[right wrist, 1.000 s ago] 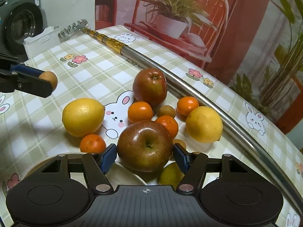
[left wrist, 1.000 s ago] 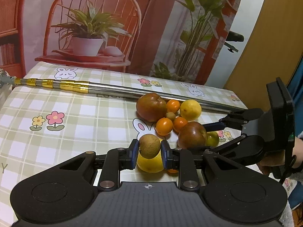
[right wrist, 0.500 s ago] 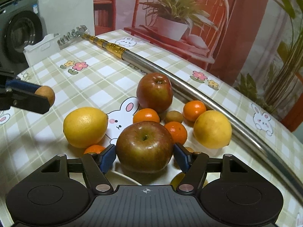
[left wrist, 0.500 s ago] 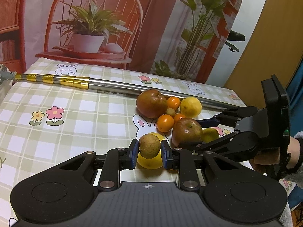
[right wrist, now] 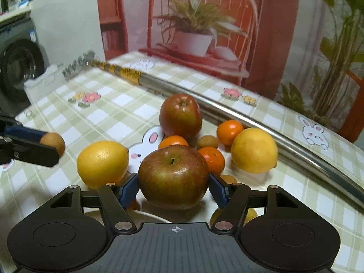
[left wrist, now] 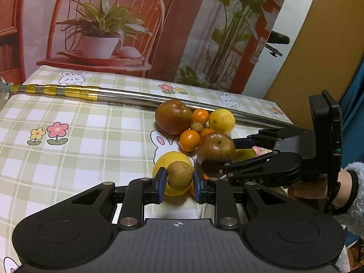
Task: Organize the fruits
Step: 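Grasp a red apple with the right tool while the left tool holds the kiwi, then lower the kiwi onto the plate with the left tool while the right tool places the apple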
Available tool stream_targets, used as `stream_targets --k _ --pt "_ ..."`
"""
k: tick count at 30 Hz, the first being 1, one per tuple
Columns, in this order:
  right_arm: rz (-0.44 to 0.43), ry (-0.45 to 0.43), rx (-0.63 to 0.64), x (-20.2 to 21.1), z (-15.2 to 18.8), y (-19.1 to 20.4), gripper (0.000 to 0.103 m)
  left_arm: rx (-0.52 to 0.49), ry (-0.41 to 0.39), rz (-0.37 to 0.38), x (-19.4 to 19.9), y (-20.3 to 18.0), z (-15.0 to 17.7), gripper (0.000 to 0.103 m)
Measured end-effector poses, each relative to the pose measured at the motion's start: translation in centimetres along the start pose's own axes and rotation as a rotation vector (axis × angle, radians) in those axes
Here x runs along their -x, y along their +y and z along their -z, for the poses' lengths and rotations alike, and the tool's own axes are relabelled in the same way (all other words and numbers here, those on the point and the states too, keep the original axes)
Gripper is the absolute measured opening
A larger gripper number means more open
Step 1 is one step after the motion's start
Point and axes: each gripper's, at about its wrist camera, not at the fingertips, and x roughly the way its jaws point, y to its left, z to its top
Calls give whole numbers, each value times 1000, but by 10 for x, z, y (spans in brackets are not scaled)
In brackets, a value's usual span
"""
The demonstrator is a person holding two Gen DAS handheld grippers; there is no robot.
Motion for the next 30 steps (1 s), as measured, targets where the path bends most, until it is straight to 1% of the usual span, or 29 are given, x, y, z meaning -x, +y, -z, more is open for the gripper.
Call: stream_targets --k 8,14,19,21,26,30 --pt "1 -112 -39 49 8 3 62 -26 3 12 8 -11 1 26" --pt "16 -162 -81 87 33 0 62 -57 9 15 14 -24 7 26" --pt "44 -168 -148 109 65 -4 63 -76 27 24 15 -34 13 26" --pt "59 -160 -153 113 76 -3 62 -86 39 27 13 -38 16 26" --pt "72 -125 -178 113 96 -3 62 -128 69 26 6 -51 21 26" --pt "87 -95 -185 107 105 -2 62 -156 95 26 -1 -59 24 26"
